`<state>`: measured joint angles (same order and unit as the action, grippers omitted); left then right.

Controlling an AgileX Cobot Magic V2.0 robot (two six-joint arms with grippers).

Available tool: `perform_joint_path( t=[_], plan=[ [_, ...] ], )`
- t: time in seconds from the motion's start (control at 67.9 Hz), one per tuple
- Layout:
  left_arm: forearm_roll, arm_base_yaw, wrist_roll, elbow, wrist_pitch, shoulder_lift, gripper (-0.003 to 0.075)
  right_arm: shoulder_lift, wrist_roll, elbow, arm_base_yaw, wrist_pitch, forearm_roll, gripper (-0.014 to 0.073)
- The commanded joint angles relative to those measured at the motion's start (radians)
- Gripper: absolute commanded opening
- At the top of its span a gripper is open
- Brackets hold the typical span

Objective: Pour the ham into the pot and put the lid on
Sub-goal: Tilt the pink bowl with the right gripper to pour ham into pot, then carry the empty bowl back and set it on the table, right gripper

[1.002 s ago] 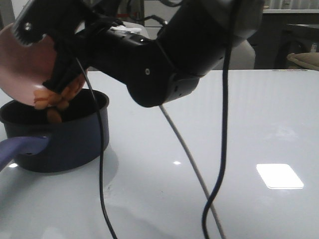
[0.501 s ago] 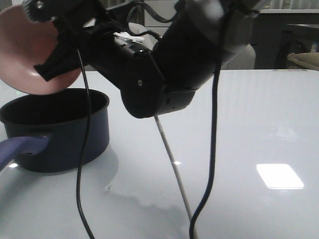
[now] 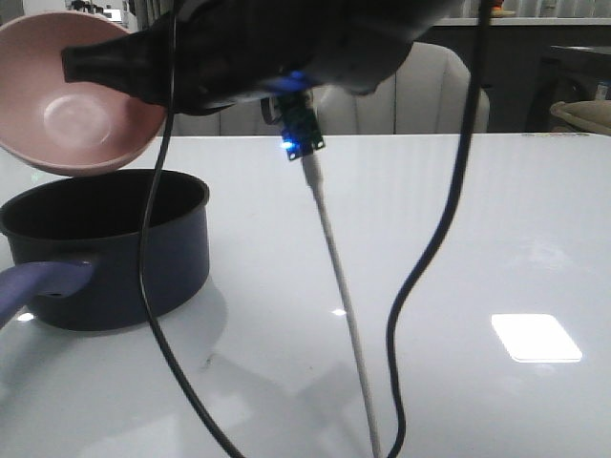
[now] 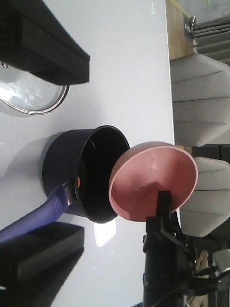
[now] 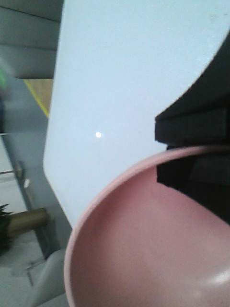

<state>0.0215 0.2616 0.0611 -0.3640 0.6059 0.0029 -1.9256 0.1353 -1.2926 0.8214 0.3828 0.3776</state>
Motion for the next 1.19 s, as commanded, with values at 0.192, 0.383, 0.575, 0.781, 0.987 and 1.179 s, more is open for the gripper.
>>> perform_joint_path(
  t=[0.192,0.383,0.575,0.781,0.987,1.179],
  plan=[
    [-0.005,0.007,0.0,-0.026,-0.084,0.011,0.0625,0.247,0.028,-0.029,-0.17,-0.467,0.006,0.013],
    [-0.005,0.007,0.0,-0.026,-0.084,0.011,0.0625,0.309,0.028,-0.006,-0.334,-0.692,0.006,0.013],
    [-0.005,0.007,0.0,-0.026,-0.084,0.011,0.0625,0.325,0.028,0.103,-0.475,-0.793,0.006,0.013],
    [-0.005,0.007,0.0,-0.026,-0.084,0.011,0.0625,0.301,0.028,0.204,-0.517,-0.796,-0.002,0.013],
    [-0.005,0.007,0.0,-0.026,-0.084,0.011,0.0625,0.233,0.028,0.228,-0.524,-0.793,-0.02,0.013],
    [-0.005,0.007,0.0,-0.026,-0.084,0.011,0.0625,0.186,0.025,0.228,-0.524,-0.785,-0.02,0.0199]
  ],
)
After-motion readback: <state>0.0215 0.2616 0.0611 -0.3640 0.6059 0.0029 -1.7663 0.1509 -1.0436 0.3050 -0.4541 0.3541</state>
